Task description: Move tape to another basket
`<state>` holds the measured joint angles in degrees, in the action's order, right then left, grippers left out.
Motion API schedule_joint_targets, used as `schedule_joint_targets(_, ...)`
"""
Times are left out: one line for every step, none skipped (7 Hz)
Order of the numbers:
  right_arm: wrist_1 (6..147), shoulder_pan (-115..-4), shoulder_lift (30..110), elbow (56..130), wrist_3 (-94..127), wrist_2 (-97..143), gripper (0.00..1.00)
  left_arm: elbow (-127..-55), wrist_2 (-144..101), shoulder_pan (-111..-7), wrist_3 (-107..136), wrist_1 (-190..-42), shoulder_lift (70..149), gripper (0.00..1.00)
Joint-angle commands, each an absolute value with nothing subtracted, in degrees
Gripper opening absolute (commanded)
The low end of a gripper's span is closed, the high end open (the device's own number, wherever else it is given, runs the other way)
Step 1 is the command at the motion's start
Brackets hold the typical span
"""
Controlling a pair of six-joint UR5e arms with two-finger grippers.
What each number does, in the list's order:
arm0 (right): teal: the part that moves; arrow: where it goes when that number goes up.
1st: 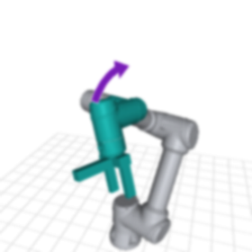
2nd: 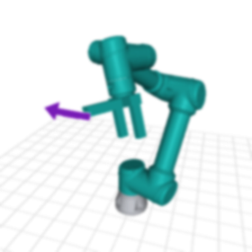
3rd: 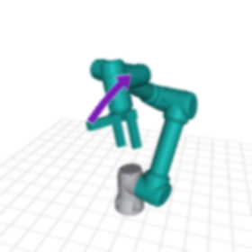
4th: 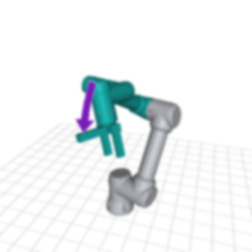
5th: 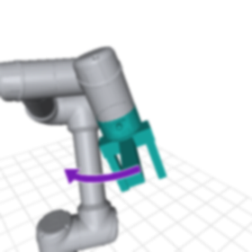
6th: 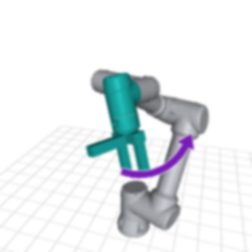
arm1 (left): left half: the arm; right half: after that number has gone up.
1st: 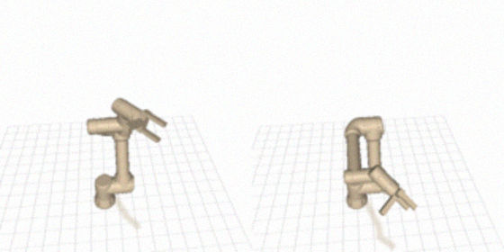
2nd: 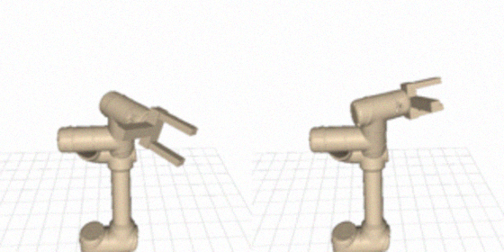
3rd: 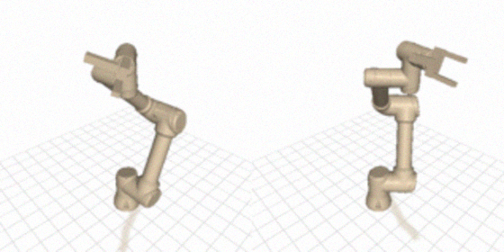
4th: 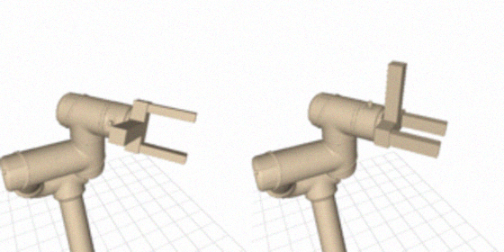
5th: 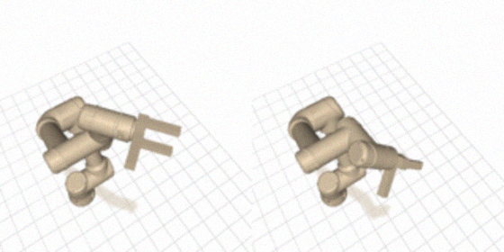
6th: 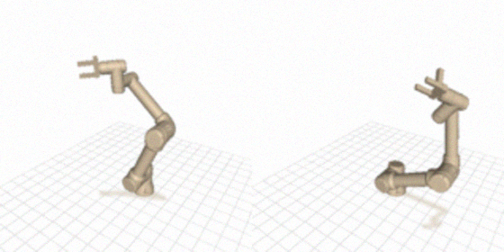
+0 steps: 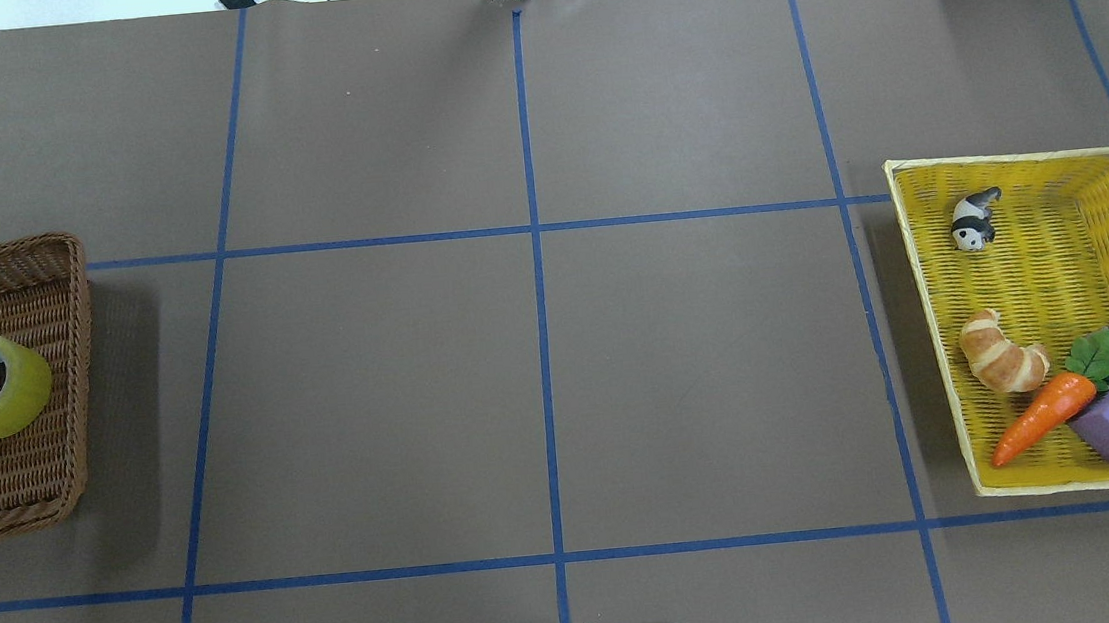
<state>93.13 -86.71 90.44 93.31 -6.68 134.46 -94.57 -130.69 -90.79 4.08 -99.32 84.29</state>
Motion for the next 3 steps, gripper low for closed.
schedule_joint_targets(93.16, -86.75, 90.53, 93.25, -6.68, 134.47, 1.00, -94.57, -130.69, -90.79, 4.04, -99.32, 84.29, 0.98)
schedule_joint_targets(93.08, -86.75, 90.53, 93.25, -6.68, 134.47, 1.00, -94.57, -130.69, -90.79, 4.04, -99.32, 84.46, 0.98)
schedule_joint_targets(93.08, -86.75, 90.53, 93.25, -6.68, 134.47, 1.00, -94.48, -130.69, -90.79, 4.13, -99.23, 84.46, 0.98)
